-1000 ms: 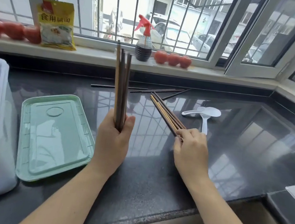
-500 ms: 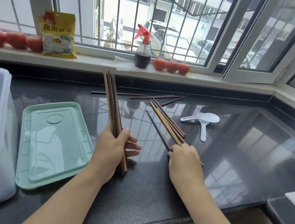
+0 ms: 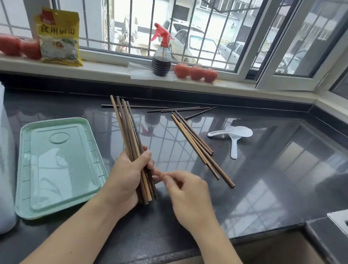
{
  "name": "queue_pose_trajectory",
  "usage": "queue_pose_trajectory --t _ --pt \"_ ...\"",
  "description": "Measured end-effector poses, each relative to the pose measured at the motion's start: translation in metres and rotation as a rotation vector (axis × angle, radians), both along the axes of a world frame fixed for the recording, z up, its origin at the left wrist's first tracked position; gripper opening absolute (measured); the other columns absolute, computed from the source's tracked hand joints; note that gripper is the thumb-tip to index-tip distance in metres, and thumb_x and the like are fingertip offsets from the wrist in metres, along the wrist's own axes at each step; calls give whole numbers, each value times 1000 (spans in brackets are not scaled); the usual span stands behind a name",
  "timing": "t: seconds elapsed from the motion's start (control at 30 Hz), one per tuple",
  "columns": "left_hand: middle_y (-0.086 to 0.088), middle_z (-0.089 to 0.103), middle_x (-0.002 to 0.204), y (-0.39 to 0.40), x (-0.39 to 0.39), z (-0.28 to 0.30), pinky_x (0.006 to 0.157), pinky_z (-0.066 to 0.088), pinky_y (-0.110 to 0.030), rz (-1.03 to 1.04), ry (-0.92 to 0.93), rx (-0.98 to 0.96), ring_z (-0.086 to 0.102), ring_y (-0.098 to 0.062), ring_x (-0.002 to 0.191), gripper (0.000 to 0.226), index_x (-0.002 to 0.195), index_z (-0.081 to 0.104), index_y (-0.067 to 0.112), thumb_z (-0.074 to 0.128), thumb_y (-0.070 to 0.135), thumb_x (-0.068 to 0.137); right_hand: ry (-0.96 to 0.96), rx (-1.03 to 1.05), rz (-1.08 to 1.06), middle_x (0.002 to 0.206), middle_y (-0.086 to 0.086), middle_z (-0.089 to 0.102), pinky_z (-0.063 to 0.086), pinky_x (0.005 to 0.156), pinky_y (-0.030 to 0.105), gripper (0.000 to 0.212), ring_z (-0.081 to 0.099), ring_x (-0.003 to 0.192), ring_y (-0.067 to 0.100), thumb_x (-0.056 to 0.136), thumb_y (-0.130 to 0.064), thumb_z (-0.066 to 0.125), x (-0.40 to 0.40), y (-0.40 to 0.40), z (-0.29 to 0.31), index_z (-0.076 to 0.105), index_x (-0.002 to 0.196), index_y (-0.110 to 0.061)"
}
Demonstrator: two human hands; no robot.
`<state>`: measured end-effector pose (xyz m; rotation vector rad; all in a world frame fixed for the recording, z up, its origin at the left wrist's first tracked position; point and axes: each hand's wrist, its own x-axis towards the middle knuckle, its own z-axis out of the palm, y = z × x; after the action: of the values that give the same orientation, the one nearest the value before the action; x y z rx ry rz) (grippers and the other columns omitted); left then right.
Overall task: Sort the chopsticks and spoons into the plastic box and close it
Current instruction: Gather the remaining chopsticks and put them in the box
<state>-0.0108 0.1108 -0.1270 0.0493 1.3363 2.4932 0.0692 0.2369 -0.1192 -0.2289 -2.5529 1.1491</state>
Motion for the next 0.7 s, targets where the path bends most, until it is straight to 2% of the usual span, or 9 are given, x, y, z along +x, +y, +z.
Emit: queue_pose_trajectory --t 0.07,0.13,0.23,0.33,0.4,0.47,0.57,0.63,0.7 --pt "-3 50 69 1 -1 0 60 58 -39 11 34 7 53 -18 53 4 107 50 17 51 12 107 164 258 -332 93 -3 69 47 79 31 12 59 90 17 94 -17 67 -2 42 -10 77 101 -17" --pt "-2 47 71 0 -1 2 55 52 -34 83 119 17 48 -16 52 8 103 50 19 50 13 108 58 454 -587 104 10 66 46 85 43 19 54 97 35 92 -21 68 -3 85 -16 74 109 -14" --pt "-2 46 70 -5 -4 2 52 47 -32 221 363 -65 47 -21 55 15 101 51 25 50 11 107 -193 469 -600 107 13 64 44 87 42 18 53 102 37 97 -26 62 -4 111 -22 74 106 -15" --pt "-1 50 68 -6 -2 -5 56 46 -33 184 620 -455 50 -23 58 18 98 52 29 54 12 105 -156 444 -598 102 14 62 43 84 41 14 55 98 36 98 -19 60 -5 114 -27 71 99 -10" --pt "-5 52 63 -2 1 -8 55 46 -29 86 661 -629 50 -17 54 13 95 51 21 56 13 104 -118 346 -618 102 17 62 43 85 41 14 55 99 39 98 -15 59 -3 115 -27 70 98 -8" --pt "-8 52 62 0 1 -8 52 47 -29 95 615 -665 51 -17 51 11 94 49 14 54 12 104 -73 218 -641 103 16 62 41 84 39 13 55 101 38 99 -14 58 0 117 -26 70 99 -8" --pt "-10 56 68 -4 -4 -3 53 53 -38 153 383 -461 60 -24 52 10 97 47 11 50 11 106 55 57 -612 102 9 65 37 79 31 11 56 95 26 99 -13 58 7 104 -20 68 100 -12" --pt "-14 70 82 -6 -6 1 59 60 -48 142 219 -298 72 -32 66 6 104 47 9 49 14 108 95 -64 -492 99 1 67 41 78 30 9 59 93 18 100 -16 57 7 77 -13 66 99 -18" --pt "-18 76 98 -6 -6 4 71 61 -60 108 91 -156 77 -36 85 4 107 46 12 47 15 109 80 -137 -314 95 -7 67 45 74 21 9 60 90 7 101 -18 58 1 40 -9 66 98 -23"
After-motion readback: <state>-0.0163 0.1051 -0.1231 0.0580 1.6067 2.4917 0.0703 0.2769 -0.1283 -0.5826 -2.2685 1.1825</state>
